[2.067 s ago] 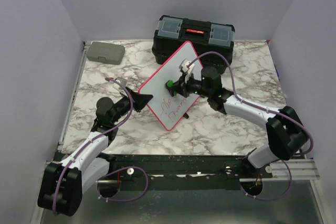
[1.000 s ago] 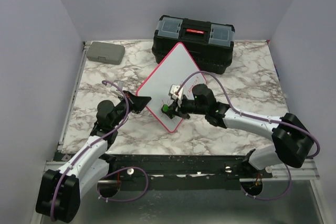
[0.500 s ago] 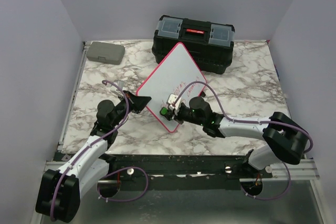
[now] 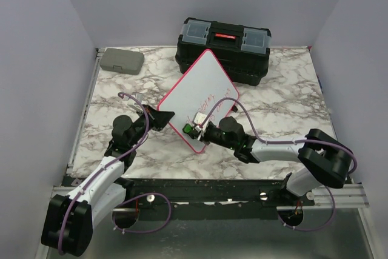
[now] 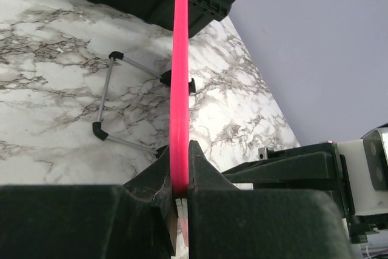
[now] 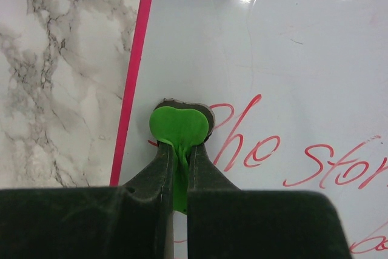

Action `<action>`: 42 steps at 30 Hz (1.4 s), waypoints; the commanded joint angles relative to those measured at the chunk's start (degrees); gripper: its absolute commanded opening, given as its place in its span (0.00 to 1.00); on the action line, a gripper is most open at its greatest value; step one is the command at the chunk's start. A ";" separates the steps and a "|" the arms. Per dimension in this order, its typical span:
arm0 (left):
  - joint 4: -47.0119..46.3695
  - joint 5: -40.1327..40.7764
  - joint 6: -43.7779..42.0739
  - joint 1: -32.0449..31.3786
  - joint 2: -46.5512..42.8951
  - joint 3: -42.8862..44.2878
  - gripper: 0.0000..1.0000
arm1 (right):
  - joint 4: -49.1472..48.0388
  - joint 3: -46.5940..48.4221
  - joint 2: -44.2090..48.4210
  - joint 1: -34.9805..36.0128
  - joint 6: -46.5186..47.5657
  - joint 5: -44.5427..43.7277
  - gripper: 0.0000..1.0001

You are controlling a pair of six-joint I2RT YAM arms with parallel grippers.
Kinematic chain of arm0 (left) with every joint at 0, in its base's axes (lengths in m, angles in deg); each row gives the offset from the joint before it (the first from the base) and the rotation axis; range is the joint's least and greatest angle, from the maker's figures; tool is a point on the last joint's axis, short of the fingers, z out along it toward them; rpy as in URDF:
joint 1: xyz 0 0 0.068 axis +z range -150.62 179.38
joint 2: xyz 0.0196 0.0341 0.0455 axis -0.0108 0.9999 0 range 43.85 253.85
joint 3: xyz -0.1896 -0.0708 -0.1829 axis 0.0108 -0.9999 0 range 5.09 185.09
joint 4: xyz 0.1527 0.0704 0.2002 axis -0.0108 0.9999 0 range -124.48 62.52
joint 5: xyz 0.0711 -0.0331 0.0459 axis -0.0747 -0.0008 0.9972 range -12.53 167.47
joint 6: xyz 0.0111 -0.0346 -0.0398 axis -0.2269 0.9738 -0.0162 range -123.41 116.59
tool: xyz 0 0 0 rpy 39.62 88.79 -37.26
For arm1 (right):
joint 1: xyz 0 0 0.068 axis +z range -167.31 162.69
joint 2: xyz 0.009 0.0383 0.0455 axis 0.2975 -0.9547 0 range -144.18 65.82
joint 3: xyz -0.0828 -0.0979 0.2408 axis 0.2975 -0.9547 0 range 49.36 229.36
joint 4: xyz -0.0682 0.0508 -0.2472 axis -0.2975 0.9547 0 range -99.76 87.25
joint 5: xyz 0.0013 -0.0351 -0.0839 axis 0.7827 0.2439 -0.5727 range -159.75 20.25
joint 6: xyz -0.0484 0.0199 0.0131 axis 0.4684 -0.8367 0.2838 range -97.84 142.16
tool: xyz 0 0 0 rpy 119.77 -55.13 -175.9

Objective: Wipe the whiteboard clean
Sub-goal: Erase the whiteboard at the whiteboard stand.

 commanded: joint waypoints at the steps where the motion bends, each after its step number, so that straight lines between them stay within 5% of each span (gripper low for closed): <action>1: 0.23 -1.04 0.66 -0.56 -0.09 0.51 0.00 | -5.96 1.66 -3.52 0.64 -1.10 -9.91 0.01; 12: 0.81 -1.36 -0.23 -0.56 -0.19 0.60 0.00 | -2.43 2.68 -3.05 -2.47 -1.54 -15.57 0.01; 21: 0.02 -1.05 -0.08 -0.56 0.05 0.24 0.00 | 3.81 2.72 -2.82 -1.35 -1.50 4.98 0.01; 29: -0.60 -1.20 0.01 -0.61 1.21 0.68 0.00 | 4.88 1.82 -3.01 -0.64 2.25 10.08 0.01; 35: -0.51 -1.22 0.04 -0.56 0.70 0.38 0.00 | 5.17 5.55 -2.80 -2.16 -3.98 -0.60 0.01; 42: -0.58 -1.17 0.10 -0.56 0.43 0.22 0.00 | 10.89 3.73 -2.70 -0.94 2.11 13.19 0.01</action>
